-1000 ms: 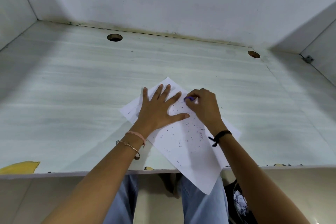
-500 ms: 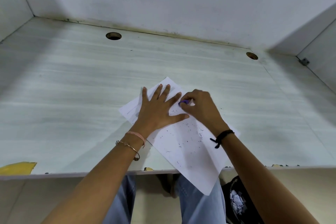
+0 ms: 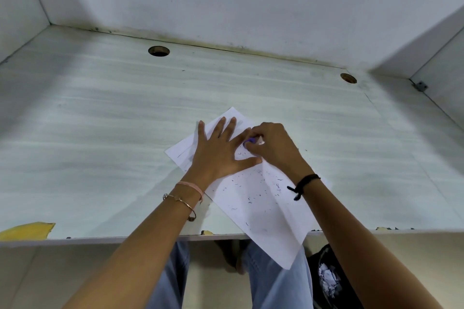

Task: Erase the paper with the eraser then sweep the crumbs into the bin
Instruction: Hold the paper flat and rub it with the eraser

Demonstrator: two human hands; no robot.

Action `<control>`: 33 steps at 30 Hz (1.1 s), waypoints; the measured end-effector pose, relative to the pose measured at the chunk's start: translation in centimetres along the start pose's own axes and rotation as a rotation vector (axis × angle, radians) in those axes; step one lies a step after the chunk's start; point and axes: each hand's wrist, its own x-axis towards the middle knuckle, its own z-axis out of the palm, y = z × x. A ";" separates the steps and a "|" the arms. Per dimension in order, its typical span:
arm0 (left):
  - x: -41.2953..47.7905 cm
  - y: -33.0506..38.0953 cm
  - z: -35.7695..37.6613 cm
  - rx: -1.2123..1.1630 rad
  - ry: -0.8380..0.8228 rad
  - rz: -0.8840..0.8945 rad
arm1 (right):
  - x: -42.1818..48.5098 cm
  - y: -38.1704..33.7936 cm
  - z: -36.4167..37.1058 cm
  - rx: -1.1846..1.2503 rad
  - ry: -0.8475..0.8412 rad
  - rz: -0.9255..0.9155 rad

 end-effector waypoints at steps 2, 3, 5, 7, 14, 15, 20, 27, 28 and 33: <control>0.0 0.0 -0.2 -0.011 -0.016 -0.007 | 0.6 1.0 -0.1 -0.086 0.032 0.073; -0.1 0.0 -0.3 -0.015 -0.020 -0.011 | 1.0 1.5 -0.5 -0.137 0.070 0.137; -0.2 0.1 -0.5 -0.019 -0.018 -0.016 | 1.4 1.8 -0.7 -0.135 0.102 0.176; -0.1 0.0 -0.3 -0.011 -0.014 -0.009 | 1.0 1.2 -0.2 -0.022 0.036 0.095; -0.1 0.1 -0.4 -0.022 -0.026 -0.013 | 1.6 1.5 -0.1 -0.065 0.087 0.150; -0.1 0.1 -0.4 -0.019 -0.023 -0.010 | 1.4 1.1 0.2 -0.038 0.059 0.115; -0.2 0.2 -0.6 -0.011 -0.033 -0.016 | 1.7 1.6 0.1 -0.048 0.074 0.172; -0.2 0.1 -0.6 0.000 -0.022 -0.016 | 1.2 1.7 0.5 0.090 0.025 0.124; -0.2 0.2 -0.6 -0.011 -0.030 -0.022 | 1.6 2.5 0.2 0.085 0.083 0.182; -0.1 0.2 -0.7 -0.029 -0.026 -0.038 | 2.0 3.4 -0.3 0.140 0.110 0.254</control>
